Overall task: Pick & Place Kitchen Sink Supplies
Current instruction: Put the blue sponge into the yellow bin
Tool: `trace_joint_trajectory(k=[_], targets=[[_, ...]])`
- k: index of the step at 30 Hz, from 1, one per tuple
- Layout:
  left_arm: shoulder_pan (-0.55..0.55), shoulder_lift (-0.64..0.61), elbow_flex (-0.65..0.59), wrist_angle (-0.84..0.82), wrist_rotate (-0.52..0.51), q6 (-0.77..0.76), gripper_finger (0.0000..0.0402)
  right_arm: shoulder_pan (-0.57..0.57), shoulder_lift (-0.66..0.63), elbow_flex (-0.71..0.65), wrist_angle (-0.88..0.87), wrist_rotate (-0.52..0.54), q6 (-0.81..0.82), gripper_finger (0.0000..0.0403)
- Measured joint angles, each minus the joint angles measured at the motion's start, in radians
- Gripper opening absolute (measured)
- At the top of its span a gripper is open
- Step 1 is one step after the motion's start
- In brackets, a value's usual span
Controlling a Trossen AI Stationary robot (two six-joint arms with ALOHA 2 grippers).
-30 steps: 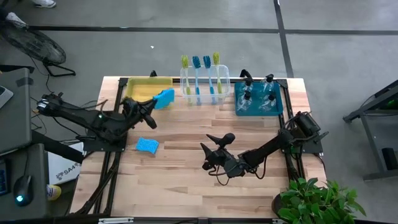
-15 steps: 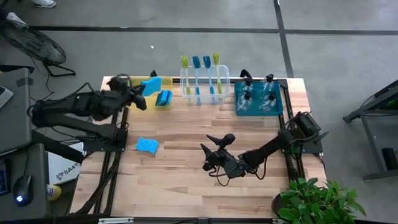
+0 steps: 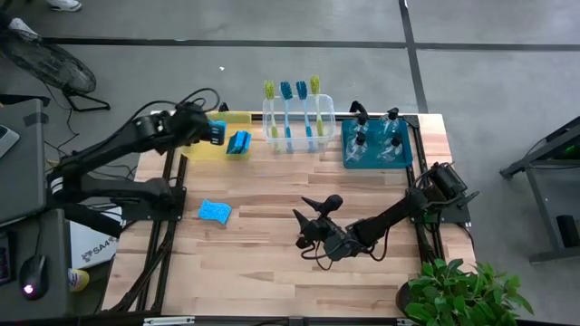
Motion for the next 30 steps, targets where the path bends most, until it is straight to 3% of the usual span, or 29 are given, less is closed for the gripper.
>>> trace_joint_trajectory(k=[10,16,30], targets=[[0.224,0.23,0.0,0.002,0.174,0.055,0.0002,0.0,0.0,0.0,-0.065,0.0,0.077,0.0222],[0.315,0.364,0.0,0.013,0.196,0.124,0.0002,0.0,0.0,0.0,-0.071,-0.021,0.077,0.0222],[0.325,0.507,0.0,0.1,0.215,0.174,0.0003,0.0,0.0,0.0,-0.071,-0.023,0.086,0.0221]])
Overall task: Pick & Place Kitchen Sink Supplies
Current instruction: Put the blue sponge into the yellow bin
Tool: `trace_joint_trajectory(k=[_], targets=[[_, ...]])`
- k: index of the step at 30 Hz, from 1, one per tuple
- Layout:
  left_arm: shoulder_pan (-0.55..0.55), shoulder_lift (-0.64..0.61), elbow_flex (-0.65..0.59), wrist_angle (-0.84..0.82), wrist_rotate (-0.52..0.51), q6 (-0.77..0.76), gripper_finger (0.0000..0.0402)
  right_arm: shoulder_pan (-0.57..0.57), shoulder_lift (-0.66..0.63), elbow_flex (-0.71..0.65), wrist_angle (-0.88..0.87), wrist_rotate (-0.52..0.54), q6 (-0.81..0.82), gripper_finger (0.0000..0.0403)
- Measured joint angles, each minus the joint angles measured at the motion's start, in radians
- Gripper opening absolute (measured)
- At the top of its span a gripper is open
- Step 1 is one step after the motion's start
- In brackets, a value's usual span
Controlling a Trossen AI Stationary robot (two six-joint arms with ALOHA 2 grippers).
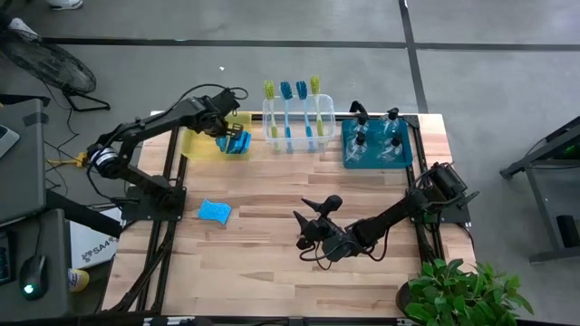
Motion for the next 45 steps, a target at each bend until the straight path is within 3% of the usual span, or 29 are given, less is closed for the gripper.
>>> trace_joint_trajectory(k=[21,29,45], targets=[[-0.045,0.058,-0.001,-0.027,-0.004,-0.02,0.0003,0.0,0.0,0.0,-0.046,-0.021,0.04,0.0216],[-0.044,0.075,0.0,-0.003,0.065,-0.019,0.0006,0.0,0.0,0.0,-0.057,-0.022,0.043,0.0217],[-0.044,0.076,0.013,0.031,0.154,-0.009,0.0126,0.0,0.0,0.0,-0.064,-0.054,0.049,0.0214]])
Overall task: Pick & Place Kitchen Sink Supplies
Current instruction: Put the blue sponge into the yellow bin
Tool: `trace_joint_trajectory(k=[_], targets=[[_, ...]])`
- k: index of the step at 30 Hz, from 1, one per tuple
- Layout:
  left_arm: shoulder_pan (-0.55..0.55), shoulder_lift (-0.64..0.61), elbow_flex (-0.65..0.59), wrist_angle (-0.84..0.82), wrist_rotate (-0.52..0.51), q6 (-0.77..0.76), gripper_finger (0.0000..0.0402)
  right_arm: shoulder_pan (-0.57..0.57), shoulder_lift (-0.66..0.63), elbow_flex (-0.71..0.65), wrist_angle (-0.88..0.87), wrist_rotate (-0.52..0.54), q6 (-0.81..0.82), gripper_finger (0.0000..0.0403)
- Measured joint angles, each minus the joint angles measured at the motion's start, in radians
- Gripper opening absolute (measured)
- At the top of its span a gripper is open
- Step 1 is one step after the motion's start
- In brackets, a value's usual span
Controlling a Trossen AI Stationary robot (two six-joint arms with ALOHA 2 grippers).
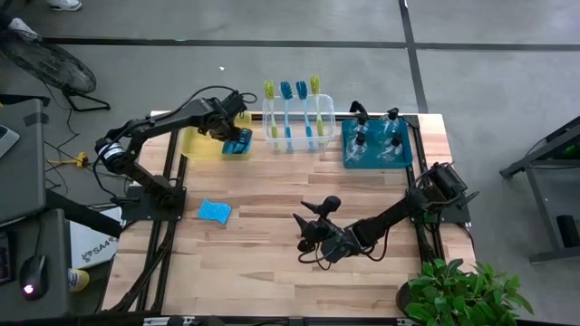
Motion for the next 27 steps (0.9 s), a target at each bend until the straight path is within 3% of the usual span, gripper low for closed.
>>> trace_joint_trajectory(k=[14,27], targets=[[-0.015,0.0,0.211,-0.201,0.003,0.065,0.0136,0.0,0.0,0.0,-0.072,-0.005,0.08,0.0216],[-0.221,-0.103,0.233,-0.353,0.002,0.122,0.0136,0.0,0.0,0.0,-0.108,-0.046,0.124,0.0216]])
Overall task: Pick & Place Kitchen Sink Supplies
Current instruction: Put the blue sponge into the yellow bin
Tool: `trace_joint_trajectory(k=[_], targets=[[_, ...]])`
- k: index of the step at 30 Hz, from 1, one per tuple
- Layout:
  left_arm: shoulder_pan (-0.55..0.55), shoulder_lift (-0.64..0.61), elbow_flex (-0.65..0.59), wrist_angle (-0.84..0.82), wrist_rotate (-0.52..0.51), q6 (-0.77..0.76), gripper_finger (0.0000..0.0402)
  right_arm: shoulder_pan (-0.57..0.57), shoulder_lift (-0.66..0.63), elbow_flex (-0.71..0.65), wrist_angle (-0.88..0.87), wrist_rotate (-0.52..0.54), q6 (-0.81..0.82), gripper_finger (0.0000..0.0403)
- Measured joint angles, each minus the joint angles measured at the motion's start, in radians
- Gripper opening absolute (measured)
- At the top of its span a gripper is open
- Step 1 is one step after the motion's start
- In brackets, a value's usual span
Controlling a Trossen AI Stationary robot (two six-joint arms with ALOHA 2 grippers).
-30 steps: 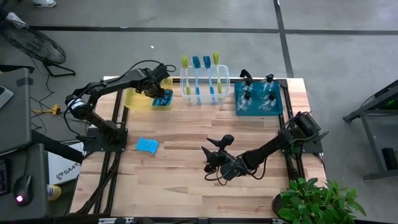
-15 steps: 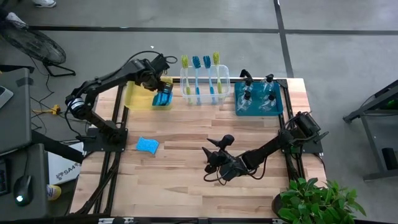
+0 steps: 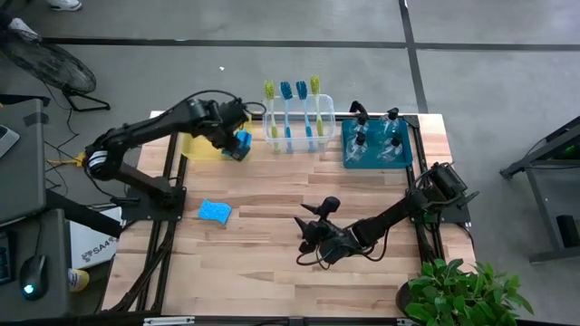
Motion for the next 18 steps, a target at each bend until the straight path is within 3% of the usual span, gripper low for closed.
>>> trace_joint_trajectory(k=[9,18], targets=[[-0.221,-0.134,-0.019,-0.085,-0.124,-0.088,0.0136,0.0,0.0,0.0,-0.002,-0.098,-0.032,0.0214],[-0.425,-0.312,-0.239,-0.104,-0.155,-0.338,0.0136,0.0,0.0,0.0,-0.002,-0.146,-0.045,0.0213]])
